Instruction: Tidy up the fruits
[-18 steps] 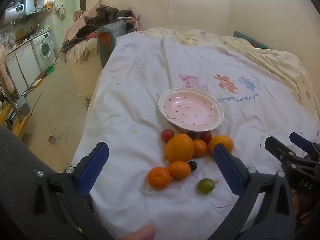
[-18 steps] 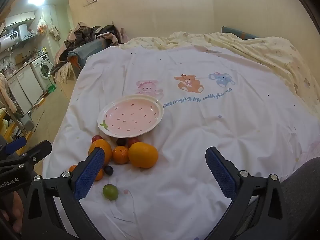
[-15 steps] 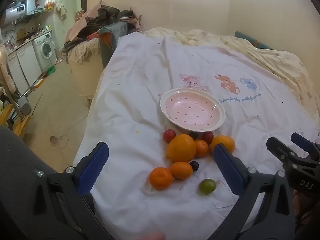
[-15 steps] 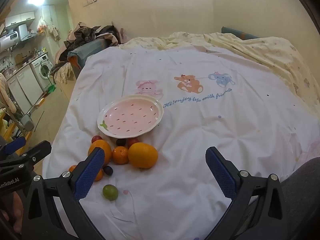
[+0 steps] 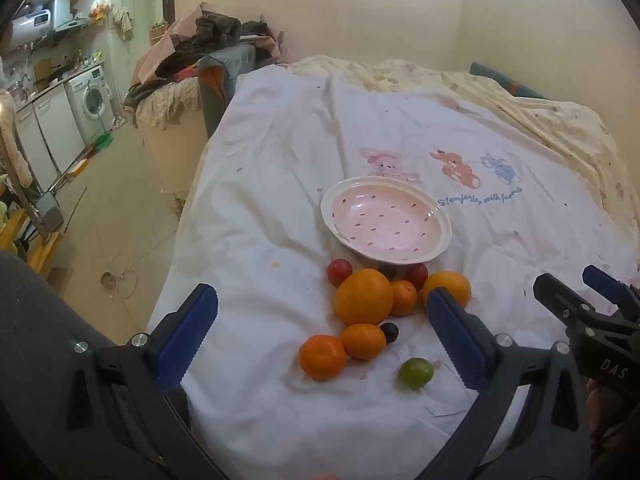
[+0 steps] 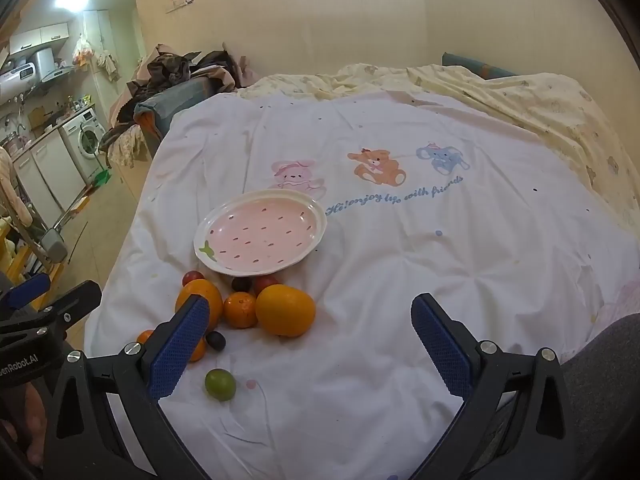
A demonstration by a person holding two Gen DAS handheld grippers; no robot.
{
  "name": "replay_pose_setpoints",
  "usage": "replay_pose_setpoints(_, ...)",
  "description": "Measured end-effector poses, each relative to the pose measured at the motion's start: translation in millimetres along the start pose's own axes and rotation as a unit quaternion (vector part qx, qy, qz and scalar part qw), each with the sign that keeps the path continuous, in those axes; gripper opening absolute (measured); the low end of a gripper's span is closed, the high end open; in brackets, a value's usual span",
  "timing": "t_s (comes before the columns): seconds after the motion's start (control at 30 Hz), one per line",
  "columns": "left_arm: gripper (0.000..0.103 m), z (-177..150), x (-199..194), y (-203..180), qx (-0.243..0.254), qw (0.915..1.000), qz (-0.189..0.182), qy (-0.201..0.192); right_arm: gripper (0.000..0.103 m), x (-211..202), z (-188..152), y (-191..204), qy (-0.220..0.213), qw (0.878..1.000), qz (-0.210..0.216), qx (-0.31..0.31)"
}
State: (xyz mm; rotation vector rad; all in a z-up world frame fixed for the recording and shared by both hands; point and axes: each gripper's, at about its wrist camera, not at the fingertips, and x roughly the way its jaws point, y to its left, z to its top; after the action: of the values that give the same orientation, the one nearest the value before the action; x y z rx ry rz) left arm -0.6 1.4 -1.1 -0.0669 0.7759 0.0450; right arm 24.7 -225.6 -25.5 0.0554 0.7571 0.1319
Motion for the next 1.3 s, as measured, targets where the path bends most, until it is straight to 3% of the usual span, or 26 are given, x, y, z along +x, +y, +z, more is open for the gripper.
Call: replay_pose_setpoints(1.3,0.103,2.8,-2.8,-4.5,-0.002,1.0,-0.004,-0.003,0.103,-0.4,3.1,4.0,0.001,1.0,-0.001,-0.002)
